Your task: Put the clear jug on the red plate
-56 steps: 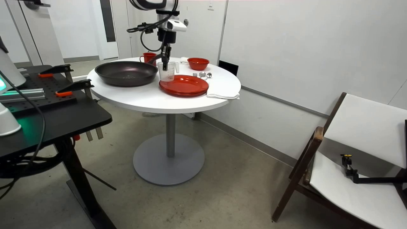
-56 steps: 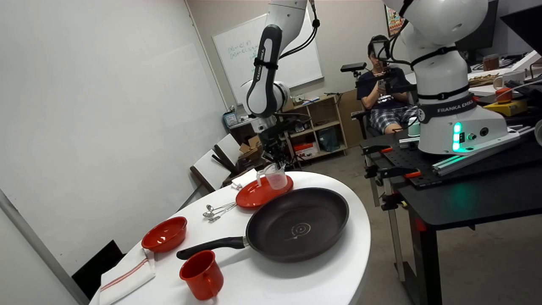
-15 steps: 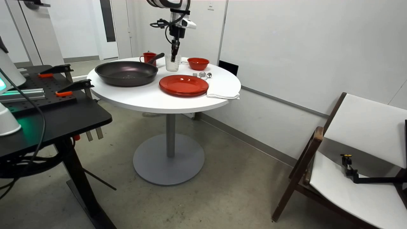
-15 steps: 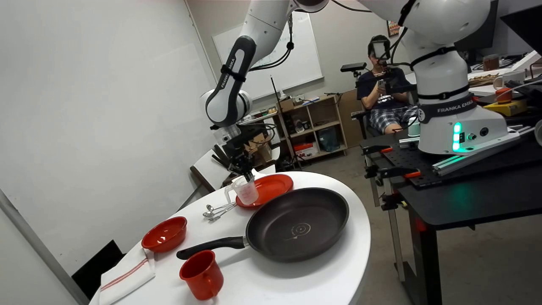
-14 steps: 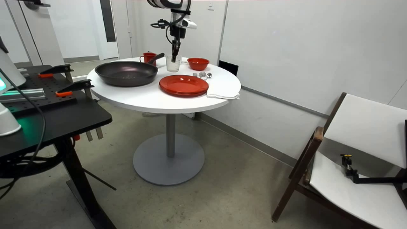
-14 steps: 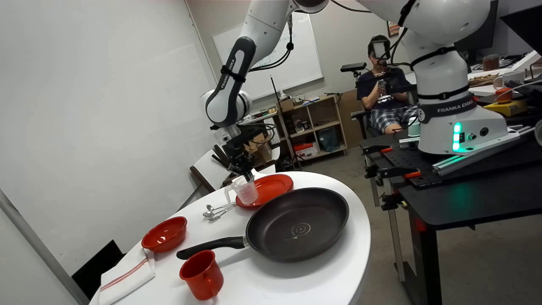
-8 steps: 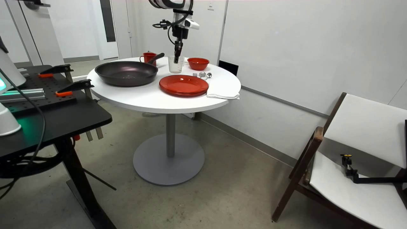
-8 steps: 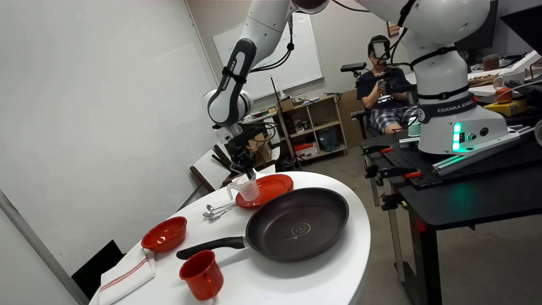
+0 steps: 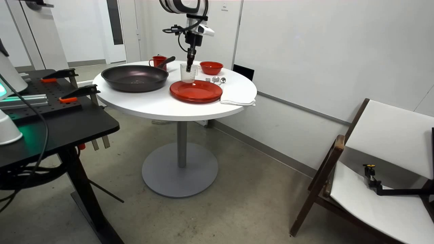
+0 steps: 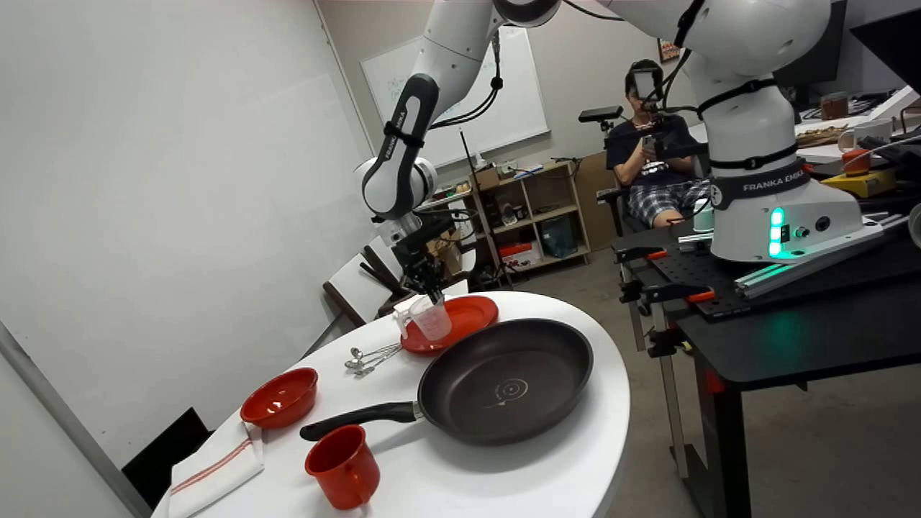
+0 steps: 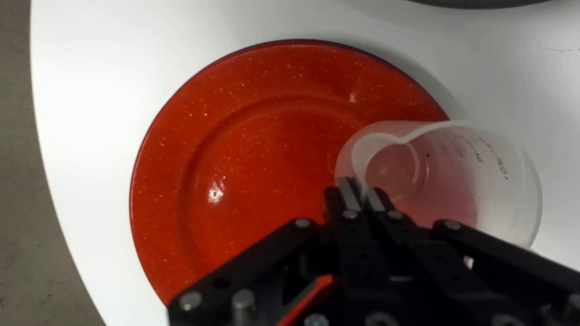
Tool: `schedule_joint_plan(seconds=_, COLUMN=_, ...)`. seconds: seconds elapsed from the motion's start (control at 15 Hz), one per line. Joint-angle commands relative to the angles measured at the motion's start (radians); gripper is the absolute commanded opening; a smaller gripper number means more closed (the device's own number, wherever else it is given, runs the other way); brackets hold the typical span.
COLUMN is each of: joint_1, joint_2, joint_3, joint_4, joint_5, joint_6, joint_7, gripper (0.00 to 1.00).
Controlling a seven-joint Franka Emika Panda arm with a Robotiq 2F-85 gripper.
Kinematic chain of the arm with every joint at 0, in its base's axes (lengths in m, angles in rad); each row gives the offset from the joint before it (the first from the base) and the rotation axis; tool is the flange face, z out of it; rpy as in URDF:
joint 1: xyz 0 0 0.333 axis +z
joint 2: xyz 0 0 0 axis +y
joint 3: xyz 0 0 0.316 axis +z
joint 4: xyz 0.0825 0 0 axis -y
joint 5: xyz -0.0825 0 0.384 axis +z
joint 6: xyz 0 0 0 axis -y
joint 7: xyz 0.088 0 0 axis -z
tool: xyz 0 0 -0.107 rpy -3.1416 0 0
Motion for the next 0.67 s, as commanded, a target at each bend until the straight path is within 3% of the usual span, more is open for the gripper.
schedule_joint_plan(seconds=0.0, joint_1=-0.014, joint_2=-0.003, joint_3=-0.002, joint_4=-0.017, joint_5=0.024, joint_6=-0.005, joint_7=0.027, gripper=0.01)
schedule_joint_plan(seconds=0.6, joint_1=-0.041, joint_2=0.004, joint_3=0.004, joint_4=-0.034, joint_5=0.069, joint_6=0.009, joint_7=0.040, gripper=0.01)
